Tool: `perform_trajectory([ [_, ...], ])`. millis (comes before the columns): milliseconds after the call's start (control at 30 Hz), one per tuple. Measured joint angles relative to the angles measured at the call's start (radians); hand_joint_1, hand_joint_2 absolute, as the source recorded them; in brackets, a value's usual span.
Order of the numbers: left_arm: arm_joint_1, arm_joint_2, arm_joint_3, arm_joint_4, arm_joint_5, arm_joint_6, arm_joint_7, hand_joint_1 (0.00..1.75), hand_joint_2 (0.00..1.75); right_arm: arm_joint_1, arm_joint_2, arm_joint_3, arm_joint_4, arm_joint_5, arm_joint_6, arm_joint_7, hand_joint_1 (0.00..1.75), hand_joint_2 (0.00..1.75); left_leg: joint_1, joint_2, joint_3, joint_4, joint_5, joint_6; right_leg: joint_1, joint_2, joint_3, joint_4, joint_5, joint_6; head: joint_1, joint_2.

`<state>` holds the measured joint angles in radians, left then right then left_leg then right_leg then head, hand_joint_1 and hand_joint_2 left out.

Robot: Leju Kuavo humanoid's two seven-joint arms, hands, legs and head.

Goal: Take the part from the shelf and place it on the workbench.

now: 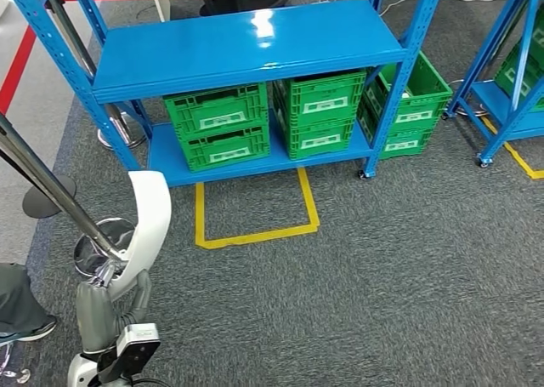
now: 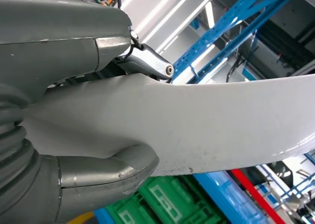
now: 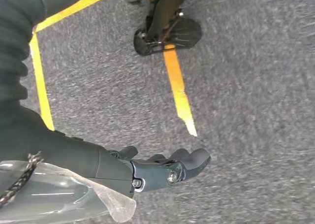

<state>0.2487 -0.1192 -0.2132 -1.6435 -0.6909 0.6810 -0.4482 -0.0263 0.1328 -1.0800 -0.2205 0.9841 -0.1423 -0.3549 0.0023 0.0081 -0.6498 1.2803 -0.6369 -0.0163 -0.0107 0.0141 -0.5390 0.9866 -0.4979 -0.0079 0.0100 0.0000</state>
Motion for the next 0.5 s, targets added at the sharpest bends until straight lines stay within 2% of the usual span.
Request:
perform_trajectory([
  [33,0.0,0.001,-0.001,0.001,0.0,0.0,0.0,1.75,1.75,0.0,0.0,-0.001,0.0,0.0,0.0,0.0,0.0,1.75,0.0,-0.002,0.022,-0.019,0.02,0.003,0.001,0.007,-0.007,0.001,0.006,0.001,0.0,0.0],
  [67,0.0,0.002,-0.002,0.001,0.0,-0.001,0.0,1.75,1.75,0.0,0.0,-0.002,0.0,0.0,0.0,0.0,0.0,1.75,-0.001,-0.007,0.059,-0.073,0.05,0.008,0.003,0.014,-0.013,0.001,0.011,0.002,0.0,0.0],
  [133,-0.001,0.003,-0.003,0.001,0.0,-0.001,0.0,1.75,1.75,-0.002,0.004,-0.004,0.0,0.0,0.0,0.0,0.0,1.75,-0.001,-0.045,0.141,-0.213,0.097,0.024,0.004,0.032,-0.023,0.003,0.022,0.006,0.001,0.0],
  [167,-0.001,0.003,-0.003,0.001,0.0,-0.001,0.0,1.75,1.75,-0.003,0.005,-0.004,0.0,0.0,0.0,0.0,0.0,1.75,-0.002,-0.063,0.167,-0.262,0.107,0.031,0.004,0.041,-0.029,0.004,0.028,0.011,0.001,0.0],
  [200,-0.001,0.004,-0.003,0.001,0.0,-0.001,0.0,1.75,1.75,-0.004,0.006,-0.005,0.0,0.0,0.0,0.0,0.0,1.75,-0.003,-0.074,0.179,-0.289,0.108,0.036,0.002,0.05,-0.035,0.004,0.035,0.017,0.0,0.0],
  [267,-0.004,0.004,-0.004,0.002,0.0,-0.001,0.0,1.75,1.75,-0.002,0.006,-0.006,0.0,0.0,0.0,0.0,0.0,1.75,-0.003,-0.062,0.177,-0.302,0.111,0.04,0.0,0.067,-0.047,0.005,0.047,0.031,-0.001,0.0],
  [300,-0.005,0.004,-0.005,0.002,0.0,-0.001,0.0,1.75,1.75,0.0,0.006,-0.007,0.0,0.001,0.0,0.0,0.0,1.75,-0.001,-0.05,0.175,-0.307,0.116,0.044,0.001,0.062,-0.056,0.01,0.043,0.037,0.0,0.0],
  [333,-0.006,0.004,-0.006,0.002,0.001,-0.002,-0.001,1.75,1.75,0.002,0.006,-0.007,0.0,0.001,0.0,0.0,0.0,1.75,0.002,-0.039,0.171,-0.311,0.122,0.049,0.002,0.049,-0.069,0.031,0.025,0.043,0.003,0.0],
  [367,-0.006,0.004,-0.008,0.002,0.001,-0.002,-0.001,1.75,1.75,0.002,0.006,-0.007,0.0,0.001,0.0,0.0,0.0,1.75,0.005,-0.026,0.167,-0.315,0.128,0.054,0.002,0.031,-0.088,0.071,-0.004,0.048,0.006,0.0],
  [433,-0.005,0.004,-0.009,0.003,0.001,-0.002,-0.001,1.75,1.75,0.001,0.006,-0.007,0.0,0.002,0.001,0.0,0.0,1.75,0.003,0.0,0.156,-0.314,0.135,0.059,-0.002,0.0,-0.142,0.201,-0.078,0.059,0.011,0.0],
  [467,-0.004,0.004,-0.01,0.004,0.001,-0.002,-0.001,1.75,1.75,0.001,0.006,-0.007,0.0,0.002,0.001,0.0,0.0,1.75,0.002,0.013,0.15,-0.313,0.139,0.058,-0.004,-0.005,-0.161,0.257,-0.102,0.063,0.011,0.0],
  [500,-0.004,0.005,-0.01,0.005,0.001,-0.002,-0.001,1.75,1.75,0.001,0.006,-0.007,0.0,0.002,0.002,0.0,0.0,1.75,0.002,0.025,0.145,-0.311,0.141,0.057,-0.006,-0.008,-0.163,0.284,-0.109,0.067,0.012,0.0],
])
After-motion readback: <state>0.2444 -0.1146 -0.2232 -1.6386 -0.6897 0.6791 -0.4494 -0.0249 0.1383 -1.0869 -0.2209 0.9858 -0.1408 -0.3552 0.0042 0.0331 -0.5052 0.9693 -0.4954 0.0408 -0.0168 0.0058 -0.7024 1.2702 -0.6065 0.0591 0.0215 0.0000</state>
